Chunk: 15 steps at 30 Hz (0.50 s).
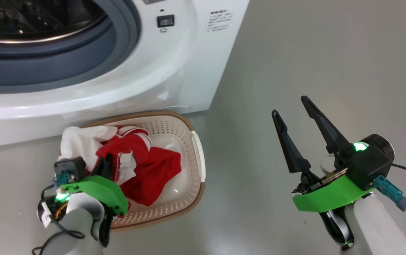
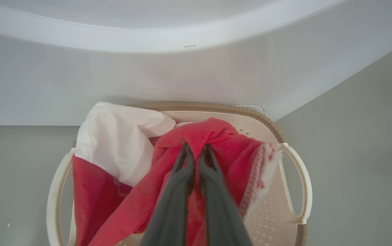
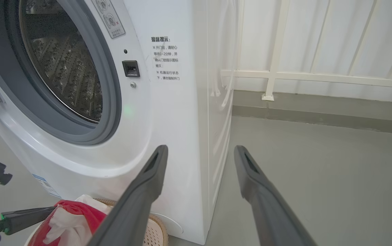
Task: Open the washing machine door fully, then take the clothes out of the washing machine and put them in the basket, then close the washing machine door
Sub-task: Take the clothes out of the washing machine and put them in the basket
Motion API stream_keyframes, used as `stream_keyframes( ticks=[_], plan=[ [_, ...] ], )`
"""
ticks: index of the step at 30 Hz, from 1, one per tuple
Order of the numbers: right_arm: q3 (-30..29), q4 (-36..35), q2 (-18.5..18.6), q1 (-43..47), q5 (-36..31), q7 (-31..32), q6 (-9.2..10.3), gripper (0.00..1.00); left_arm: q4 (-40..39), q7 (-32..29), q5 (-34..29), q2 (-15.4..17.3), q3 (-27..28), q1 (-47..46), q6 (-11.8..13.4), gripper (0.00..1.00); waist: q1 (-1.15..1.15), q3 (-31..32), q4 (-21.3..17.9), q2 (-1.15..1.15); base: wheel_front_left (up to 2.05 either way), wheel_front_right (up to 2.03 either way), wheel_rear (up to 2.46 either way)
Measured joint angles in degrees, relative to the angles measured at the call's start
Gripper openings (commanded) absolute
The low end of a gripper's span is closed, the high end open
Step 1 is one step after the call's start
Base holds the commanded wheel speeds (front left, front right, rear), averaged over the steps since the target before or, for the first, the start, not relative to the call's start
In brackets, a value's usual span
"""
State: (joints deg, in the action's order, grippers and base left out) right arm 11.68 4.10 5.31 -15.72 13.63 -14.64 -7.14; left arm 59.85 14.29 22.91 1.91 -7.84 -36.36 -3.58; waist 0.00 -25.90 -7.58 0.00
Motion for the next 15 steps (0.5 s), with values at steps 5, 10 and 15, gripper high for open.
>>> stream_keyframes(
  ticks=[5, 10, 15],
  plan=[
    [0.3, 0.1, -0.1, -1.0, 0.0, 0.0, 0.00, 1.00, 4.1, 0.0, -1.0, 0.2, 0.1, -1.7, 0.0, 0.00, 0.00, -1.2, -1.3, 0.00, 0.00, 0.00, 0.00],
    [0.2, 0.2, -0.2, -1.4, 0.0, 0.0, 0.00, 1.00, 5.5, 0.0, -1.2, 0.3, 0.7, -2.1, -0.1, 0.48, 0.00, -2.1, -2.2, 0.00, 0.00, 0.00, 0.00],
    [0.1, 0.5, -0.3, -1.4, 0.0, 0.0, 0.00, 1.00, 5.0, 0.0, -1.3, 0.3, 1.1, -2.6, -0.5, 1.00, 0.00, -1.7, -2.2, 0.00, 0.00, 0.00, 0.00]
  ],
)
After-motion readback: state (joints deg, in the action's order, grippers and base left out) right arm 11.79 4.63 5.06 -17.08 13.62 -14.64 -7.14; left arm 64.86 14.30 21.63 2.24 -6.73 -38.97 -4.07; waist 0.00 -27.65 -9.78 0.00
